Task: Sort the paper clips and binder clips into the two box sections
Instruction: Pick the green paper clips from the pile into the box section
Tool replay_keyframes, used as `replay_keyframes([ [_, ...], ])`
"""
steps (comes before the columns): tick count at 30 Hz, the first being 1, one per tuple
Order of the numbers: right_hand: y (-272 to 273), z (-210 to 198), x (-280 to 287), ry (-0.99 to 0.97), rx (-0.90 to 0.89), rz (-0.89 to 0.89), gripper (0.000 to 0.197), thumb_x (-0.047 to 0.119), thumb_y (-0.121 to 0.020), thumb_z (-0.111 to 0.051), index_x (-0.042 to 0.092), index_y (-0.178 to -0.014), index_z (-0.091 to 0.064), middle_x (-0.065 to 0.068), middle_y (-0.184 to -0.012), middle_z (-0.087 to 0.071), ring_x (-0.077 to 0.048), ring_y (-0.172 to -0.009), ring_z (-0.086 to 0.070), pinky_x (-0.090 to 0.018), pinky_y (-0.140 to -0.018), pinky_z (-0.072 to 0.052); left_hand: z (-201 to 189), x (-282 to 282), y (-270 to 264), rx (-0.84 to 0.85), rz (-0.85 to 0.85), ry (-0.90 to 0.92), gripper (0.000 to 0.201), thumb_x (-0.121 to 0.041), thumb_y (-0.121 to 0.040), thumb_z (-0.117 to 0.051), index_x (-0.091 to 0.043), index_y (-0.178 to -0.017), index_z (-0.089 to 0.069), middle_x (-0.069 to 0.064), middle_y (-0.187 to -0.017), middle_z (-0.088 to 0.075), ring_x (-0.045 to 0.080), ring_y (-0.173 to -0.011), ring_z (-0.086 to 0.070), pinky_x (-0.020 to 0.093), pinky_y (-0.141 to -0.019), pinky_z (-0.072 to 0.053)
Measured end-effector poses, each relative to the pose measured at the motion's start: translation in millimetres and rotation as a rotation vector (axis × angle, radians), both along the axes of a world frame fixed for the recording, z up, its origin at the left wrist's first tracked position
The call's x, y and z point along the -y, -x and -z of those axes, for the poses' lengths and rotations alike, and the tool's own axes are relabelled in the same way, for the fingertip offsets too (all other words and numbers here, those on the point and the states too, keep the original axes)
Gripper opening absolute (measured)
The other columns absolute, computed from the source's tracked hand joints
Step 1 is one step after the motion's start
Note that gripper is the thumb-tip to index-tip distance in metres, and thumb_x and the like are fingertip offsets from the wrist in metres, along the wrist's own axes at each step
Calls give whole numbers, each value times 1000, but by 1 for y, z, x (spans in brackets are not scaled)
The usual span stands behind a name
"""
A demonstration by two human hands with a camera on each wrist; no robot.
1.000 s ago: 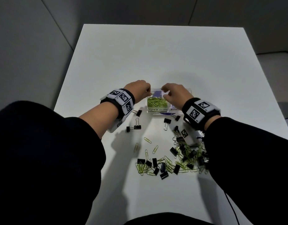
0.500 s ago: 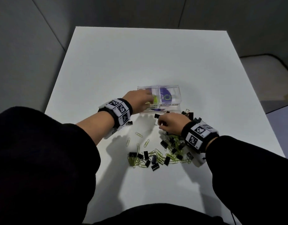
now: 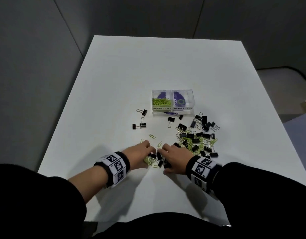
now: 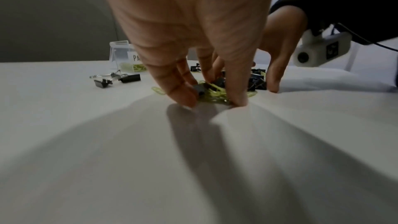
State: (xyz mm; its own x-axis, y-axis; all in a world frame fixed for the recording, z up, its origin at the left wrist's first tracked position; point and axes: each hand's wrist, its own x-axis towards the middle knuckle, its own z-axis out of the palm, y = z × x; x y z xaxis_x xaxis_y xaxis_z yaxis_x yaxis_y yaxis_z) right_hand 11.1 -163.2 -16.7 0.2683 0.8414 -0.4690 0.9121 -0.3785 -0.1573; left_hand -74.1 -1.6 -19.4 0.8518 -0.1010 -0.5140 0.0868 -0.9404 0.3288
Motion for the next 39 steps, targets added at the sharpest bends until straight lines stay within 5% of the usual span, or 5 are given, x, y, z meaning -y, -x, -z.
replay_keyframes([
  [9,-17,0,0,-23,-12,143,42,34,-88,-54,8,-120,-44,-11,-118,-45,-30,-97,-58,-36,-66,-45,0,12,-27,26,-199,149,43,-17,-78,-70,-8,-114,-48,10,-120,-43,32,-97,-57,34,-83,-46],
  [14,-19,1,5,-70,-23,174,33,27,-91,-47,7,-116,-45,-10,-115,-49,-30,-93,-58,-37,-67,-46,0,7,-35,-3,-223,173,35,-18,-76,-73,-14,-100,-48,5,-100,-48,22,-87,-51,26,-73,-40],
  [20,-32,-5,6,-112,-149,220,20,20,-94,-44,7,-108,-46,-12,-106,-57,-21,-78,-46,-33,-69,-40,-3,1,-39,2,-227,264,22,-12,-88,-57,-7,-109,-53,7,-103,-55,14,-85,-47,20,-73,-36],
  [26,-69,-29,-7,-154,-249,326,30,12,-89,-58,10,-118,-53,-9,-119,-58,-23,-105,-56,-31,-91,-46,-17,-22,-57,60,-288,303,25,-20,-92,-54,-15,-116,-54,0,-109,-62,12,-82,-57,25,-80,-47],
  [39,-108,-9,-67,-259,-262,399,27,4,-87,-57,7,-114,-54,-11,-121,-55,-27,-111,-53,-32,-96,-44,-4,-63,-99,190,-450,157,34,-18,-92,-53,-15,-125,-55,8,-122,-56,22,-107,-56,28,-90,-42],
])
